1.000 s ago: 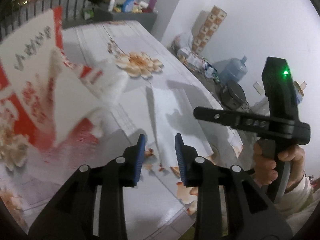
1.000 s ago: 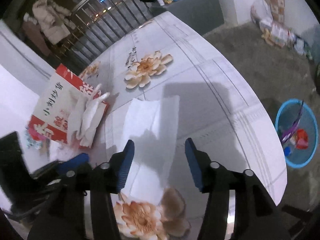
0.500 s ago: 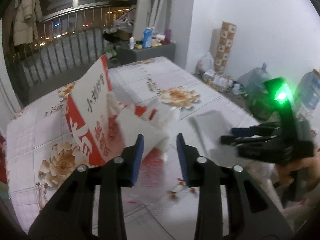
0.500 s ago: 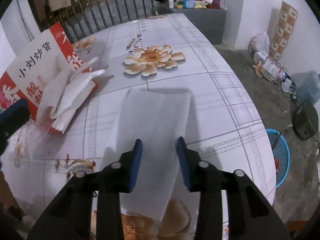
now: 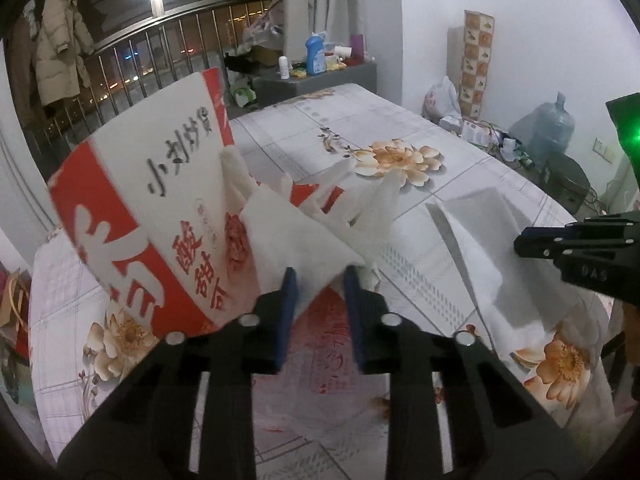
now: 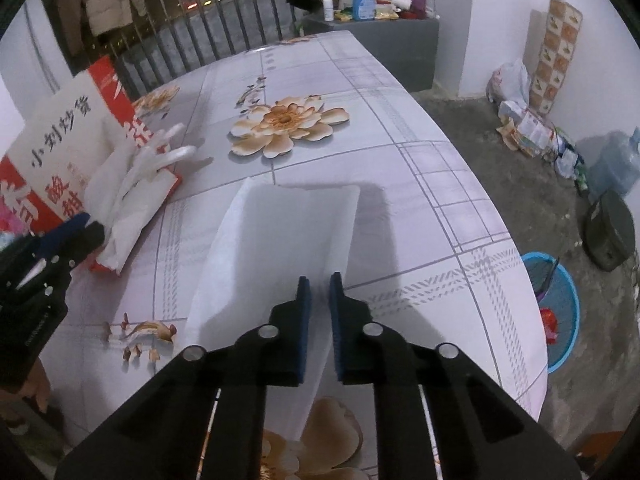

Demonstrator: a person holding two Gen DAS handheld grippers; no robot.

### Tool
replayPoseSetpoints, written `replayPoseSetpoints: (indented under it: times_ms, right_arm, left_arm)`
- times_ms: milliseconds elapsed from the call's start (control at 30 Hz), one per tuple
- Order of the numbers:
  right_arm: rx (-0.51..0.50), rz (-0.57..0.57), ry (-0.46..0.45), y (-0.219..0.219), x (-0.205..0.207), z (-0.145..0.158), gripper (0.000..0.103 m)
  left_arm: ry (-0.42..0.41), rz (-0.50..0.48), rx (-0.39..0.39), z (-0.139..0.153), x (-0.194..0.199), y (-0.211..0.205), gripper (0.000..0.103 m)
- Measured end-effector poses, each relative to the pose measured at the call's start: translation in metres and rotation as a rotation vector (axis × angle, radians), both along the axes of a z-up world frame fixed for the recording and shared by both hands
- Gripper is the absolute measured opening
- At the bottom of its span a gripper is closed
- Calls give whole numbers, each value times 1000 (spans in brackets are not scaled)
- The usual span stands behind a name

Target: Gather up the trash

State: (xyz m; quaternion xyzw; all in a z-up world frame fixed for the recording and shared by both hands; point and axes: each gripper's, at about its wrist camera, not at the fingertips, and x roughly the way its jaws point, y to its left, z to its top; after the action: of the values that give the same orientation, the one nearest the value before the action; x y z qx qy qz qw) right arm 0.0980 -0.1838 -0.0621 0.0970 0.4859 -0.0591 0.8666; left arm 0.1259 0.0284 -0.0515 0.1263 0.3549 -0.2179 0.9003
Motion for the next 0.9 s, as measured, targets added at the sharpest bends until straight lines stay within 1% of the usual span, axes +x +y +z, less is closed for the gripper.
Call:
replayPoseSetpoints:
  times_ms: [33,67,100,133,267,367,467,567,667,900]
  right_arm:
    - [9,-5,-2,-1,0,0,8]
    - [21,-12,-4,-4,0,-1,6]
    - [41,-20,-9,-6,-1,-1,5]
    - [67,-29,-14,-10,-2,-1,5]
    - [148,-54,-35,-21,-5,-1,3]
    - [187,-66,-66,-27,-9,4,2]
    - [210,-76,-103,-32,-13,12,2]
    - [241,-83,-138,-36,-17,20,2]
    - [244,-81,-171,-36,-20,30,2]
    - [240,-98,-264,-44,-35,60,2]
  left_arm:
    - [4,-1,-2,0,1,-1,10]
    - [8,-1,-4,0,2,0,8]
    - [9,0,-6,1,2,0,3]
    - [7,-1,-7,2,2,1,1]
    - [4,-16,-32,9,-2,4,1]
    - [-10,-29,-72,23,-9,10,0]
    - [-36,-41,-105,38,-15,15,0]
    - [-82,-52,-132,55,-24,19,0]
    - [-91,-60,-178,70,-28,23,0]
    - [-131,-106,-247,99,-35,20,0]
